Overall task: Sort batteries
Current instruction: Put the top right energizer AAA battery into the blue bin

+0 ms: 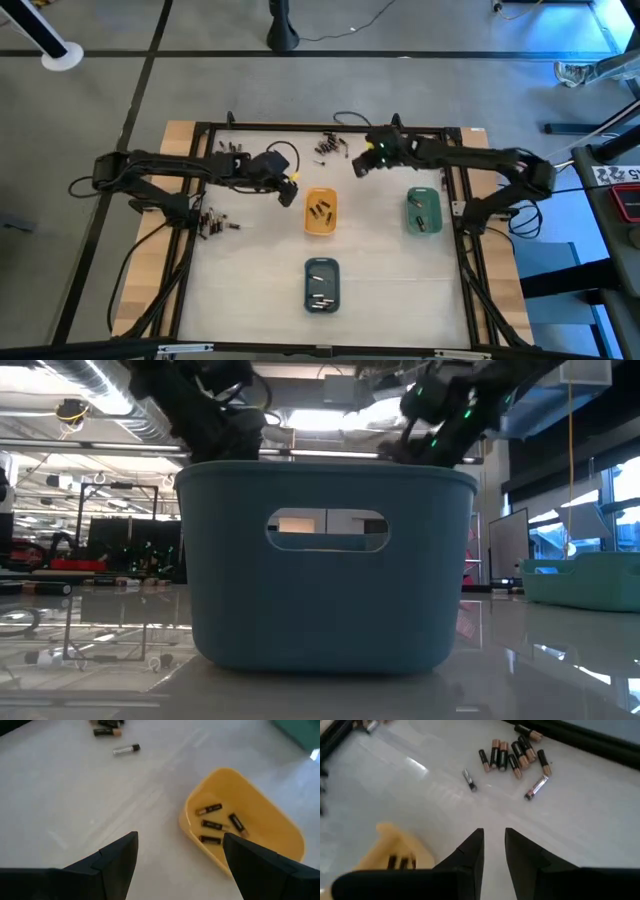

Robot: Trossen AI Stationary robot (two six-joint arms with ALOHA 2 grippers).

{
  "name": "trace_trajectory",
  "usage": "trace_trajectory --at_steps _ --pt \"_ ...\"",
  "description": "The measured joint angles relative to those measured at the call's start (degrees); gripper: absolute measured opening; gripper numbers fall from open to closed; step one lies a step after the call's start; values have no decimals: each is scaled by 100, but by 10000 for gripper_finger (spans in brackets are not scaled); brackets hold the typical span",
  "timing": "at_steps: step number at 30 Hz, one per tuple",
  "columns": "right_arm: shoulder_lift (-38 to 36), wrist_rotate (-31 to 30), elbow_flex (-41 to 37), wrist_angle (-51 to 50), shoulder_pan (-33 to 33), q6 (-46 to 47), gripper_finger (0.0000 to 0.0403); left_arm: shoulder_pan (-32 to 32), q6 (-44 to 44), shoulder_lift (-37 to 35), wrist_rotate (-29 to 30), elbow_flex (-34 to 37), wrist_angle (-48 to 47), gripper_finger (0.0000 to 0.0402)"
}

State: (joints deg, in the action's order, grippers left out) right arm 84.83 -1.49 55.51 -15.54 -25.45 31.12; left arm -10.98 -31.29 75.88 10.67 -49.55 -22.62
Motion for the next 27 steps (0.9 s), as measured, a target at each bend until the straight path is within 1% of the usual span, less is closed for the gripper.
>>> trace_trajectory --at_steps 3,6,11,13,17,19,23,27 --pt "497 379 0 447 -376 6 81 -76 -81 -195 -18 151 -51 280" --pt "896 406 89 567 -631 -14 81 -74 -54 -472 -34 239 -116 273" --pt "1510 431 611 364 -770 -140 81 -77 -21 -1004 -39 434 -239 231" --pt "1771 398 977 117 -761 -155 81 -85 -23 -1176 -34 526 -195 212" --pt "2359 91 1818 -952 -756 -253 81 -52 -57 -1372 -3 705 -198 184" --pt "2572 42 2157 -1335 -760 -307 81 -26 -95 -1414 1 797 -180 175" --pt "2850 -18 2572 -1687 -761 -358 81 -11 -96 -1412 1 912 -153 163" --pt "2871 -27 2684 -1694 -774 -382 81 15 -45 -1412 3 998 -27 156"
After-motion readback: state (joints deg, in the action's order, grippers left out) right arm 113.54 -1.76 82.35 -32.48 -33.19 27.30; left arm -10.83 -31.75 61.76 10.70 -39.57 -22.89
